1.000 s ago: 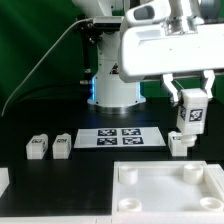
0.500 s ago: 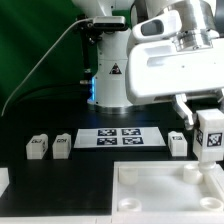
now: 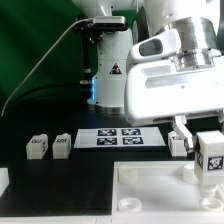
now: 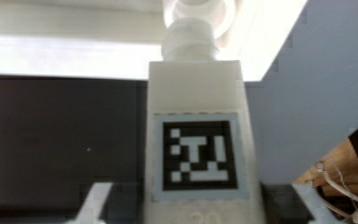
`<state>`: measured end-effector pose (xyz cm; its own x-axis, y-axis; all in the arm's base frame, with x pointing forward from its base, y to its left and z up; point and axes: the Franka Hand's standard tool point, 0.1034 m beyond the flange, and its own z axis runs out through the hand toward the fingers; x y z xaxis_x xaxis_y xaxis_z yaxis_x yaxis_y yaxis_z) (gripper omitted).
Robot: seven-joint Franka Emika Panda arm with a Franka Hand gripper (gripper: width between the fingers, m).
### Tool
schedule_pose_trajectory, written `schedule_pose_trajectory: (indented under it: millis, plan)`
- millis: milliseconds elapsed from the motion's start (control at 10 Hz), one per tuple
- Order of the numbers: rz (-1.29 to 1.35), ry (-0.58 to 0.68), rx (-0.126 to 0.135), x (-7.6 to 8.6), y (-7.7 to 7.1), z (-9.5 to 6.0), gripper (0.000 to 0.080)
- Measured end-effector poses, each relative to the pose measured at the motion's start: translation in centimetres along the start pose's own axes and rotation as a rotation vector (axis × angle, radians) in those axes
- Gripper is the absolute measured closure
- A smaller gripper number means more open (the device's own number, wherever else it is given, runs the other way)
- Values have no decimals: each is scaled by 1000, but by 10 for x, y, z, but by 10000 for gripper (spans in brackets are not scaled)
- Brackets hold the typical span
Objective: Assemble one leg
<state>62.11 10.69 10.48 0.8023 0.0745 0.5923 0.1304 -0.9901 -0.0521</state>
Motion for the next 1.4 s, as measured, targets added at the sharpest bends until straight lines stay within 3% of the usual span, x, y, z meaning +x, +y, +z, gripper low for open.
schedule_pose_trajectory:
  millis: [600, 1300, 1400]
  plan:
    - [8, -7, 3, -14, -7, 13, 507]
    - [85, 2, -50, -19, -9, 13, 506]
    - [87, -24, -47, -21, -8, 14, 496]
